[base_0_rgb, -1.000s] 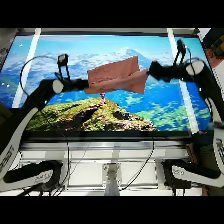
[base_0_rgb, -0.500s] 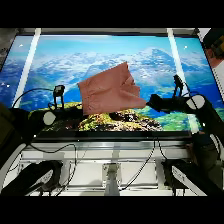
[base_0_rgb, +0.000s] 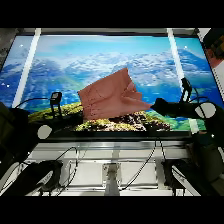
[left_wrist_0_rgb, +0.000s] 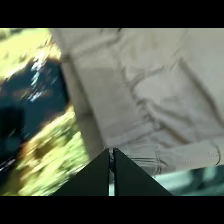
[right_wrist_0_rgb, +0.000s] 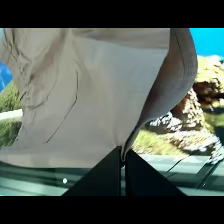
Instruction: Fold the clothes and pants, and hang the long-sleeved shirts on hangers.
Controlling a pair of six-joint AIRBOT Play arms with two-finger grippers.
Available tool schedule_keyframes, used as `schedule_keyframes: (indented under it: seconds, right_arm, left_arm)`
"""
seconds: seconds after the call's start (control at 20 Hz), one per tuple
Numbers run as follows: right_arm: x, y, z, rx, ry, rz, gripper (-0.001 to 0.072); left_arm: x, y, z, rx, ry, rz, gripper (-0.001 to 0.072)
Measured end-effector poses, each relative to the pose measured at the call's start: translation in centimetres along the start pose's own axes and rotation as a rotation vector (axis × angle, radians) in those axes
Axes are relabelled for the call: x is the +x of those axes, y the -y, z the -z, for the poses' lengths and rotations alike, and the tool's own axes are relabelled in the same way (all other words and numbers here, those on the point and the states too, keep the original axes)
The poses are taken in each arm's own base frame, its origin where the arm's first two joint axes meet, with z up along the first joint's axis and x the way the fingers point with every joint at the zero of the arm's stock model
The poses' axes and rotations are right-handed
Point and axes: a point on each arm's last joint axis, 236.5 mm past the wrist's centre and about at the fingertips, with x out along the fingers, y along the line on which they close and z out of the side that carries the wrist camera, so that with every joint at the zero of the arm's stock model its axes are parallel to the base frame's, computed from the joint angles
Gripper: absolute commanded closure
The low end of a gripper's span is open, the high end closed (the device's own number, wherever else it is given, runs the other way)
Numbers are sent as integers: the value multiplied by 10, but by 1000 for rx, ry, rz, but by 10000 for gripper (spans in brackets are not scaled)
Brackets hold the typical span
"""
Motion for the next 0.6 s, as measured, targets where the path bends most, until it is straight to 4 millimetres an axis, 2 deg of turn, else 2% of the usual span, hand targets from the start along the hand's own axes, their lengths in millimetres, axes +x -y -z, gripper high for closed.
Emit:
schedule_keyframes:
  seconds: [0.2, 0.4, 0.6]
  right_arm:
    - [6, -37, -44, -84, 59, -43, 706]
    - [35, -76, -90, -154, 88, -76, 707]
    - [69, -98, -135, -168, 130, -97, 707]
  left_arm:
    - [2, 21, -35, -87, 151, 66, 699]
    - [11, 30, -75, -145, 262, 92, 699]
    - [27, 23, -123, -216, 363, 84, 699]
